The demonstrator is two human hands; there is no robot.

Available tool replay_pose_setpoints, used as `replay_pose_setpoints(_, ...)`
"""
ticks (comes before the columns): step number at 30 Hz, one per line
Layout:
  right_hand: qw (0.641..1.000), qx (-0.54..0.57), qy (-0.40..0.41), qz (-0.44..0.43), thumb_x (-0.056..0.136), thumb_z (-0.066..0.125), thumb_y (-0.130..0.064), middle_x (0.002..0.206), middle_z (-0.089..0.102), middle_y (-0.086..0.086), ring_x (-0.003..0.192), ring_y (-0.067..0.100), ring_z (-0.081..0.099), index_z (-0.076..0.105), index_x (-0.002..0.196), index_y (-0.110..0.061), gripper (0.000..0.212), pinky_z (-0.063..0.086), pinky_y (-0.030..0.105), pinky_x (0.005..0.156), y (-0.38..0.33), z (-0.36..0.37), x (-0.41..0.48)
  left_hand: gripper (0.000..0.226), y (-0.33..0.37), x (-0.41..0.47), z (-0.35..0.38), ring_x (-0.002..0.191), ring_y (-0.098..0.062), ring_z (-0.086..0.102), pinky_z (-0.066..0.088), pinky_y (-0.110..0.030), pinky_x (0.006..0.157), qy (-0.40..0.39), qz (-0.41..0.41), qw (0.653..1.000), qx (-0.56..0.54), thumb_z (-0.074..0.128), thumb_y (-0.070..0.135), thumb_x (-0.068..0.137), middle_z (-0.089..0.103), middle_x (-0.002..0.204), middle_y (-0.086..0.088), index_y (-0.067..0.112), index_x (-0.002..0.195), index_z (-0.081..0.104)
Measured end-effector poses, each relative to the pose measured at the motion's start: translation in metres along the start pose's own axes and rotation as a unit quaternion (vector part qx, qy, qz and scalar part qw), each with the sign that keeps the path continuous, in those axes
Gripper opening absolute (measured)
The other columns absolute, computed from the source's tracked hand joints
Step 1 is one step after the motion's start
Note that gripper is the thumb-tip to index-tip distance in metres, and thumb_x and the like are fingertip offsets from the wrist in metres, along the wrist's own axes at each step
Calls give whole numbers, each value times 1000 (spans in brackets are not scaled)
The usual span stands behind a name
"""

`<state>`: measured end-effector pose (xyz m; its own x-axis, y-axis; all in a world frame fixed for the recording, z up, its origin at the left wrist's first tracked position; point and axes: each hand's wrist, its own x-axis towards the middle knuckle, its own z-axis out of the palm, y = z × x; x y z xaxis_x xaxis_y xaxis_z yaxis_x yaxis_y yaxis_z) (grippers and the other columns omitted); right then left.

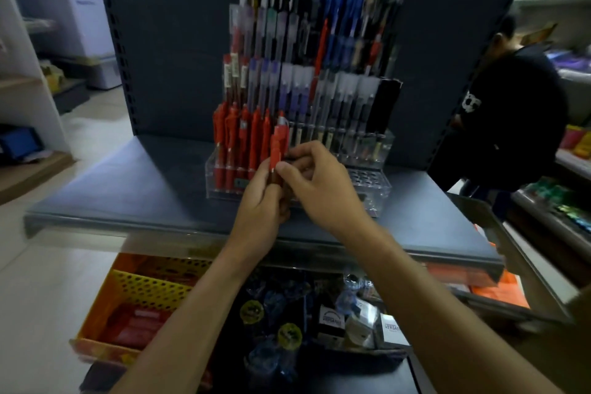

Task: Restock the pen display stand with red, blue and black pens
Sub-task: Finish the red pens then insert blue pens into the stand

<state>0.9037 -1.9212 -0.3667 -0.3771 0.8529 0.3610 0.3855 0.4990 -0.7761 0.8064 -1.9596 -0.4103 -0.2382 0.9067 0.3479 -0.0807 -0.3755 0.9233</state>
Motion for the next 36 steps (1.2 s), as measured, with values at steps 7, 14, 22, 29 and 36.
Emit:
replay_pose_setpoints(7, 1000, 18, -7, 1, 94, 62, -20, 52, 52, -10, 45, -2, 52, 66, 85, -16, 11, 41, 11, 50, -4, -4, 8, 43, 6, 6, -18, 74, -17, 54, 47, -25, 63, -18, 31, 997, 72, 37, 3, 102, 63, 94, -11, 17, 141, 43)
replay_pose_setpoints(14, 998, 22, -40, -44, 92, 65, -25, 81, 71, 1, 76, 16, 70, 70, 93, -17, 10, 60, 35, 73, -11, -5, 32, 44, 5, 14, -26, 125, -5, 52, 44, -23, 103, -26, 72, 996, 55, 40, 7, 102, 53, 139, 2, 24, 143, 39)
replay_pose_setpoints(22, 984, 73, 162, -27, 93, 64, -24, 73, 70, 7, 64, 17, 70, 66, 80, -14, 17, 61, 40, 65, -11, -5, 63, 40, 6, 26, -34, 96, -10, 62, 52, -27, 88, 89, 96, 987, 91, 39, 13, 103, 63, 114, 2, 30, 140, 37)
replay_pose_setpoints(29, 991, -56, 116, -19, 90, 69, -29, 65, 70, 0, 60, 9, 70, 62, 71, -18, 22, 61, 37, 65, -8, 4, 66, 29, 10, 28, -38, 64, -15, 42, 38, -25, 56, 105, 64, 992, 1, 34, 16, 99, 48, 71, -1, 23, 113, 60)
replay_pose_setpoints(36, 985, -120, 118, -26, 89, 69, -33, 63, 69, 0, 59, 12, 69, 64, 75, -13, 25, 60, 38, 64, -10, 1, 72, 29, 11, 28, -36, 60, -12, 39, 34, -24, 54, 117, 36, 992, -22, 31, 4, 97, 46, 66, 1, 12, 90, 58)
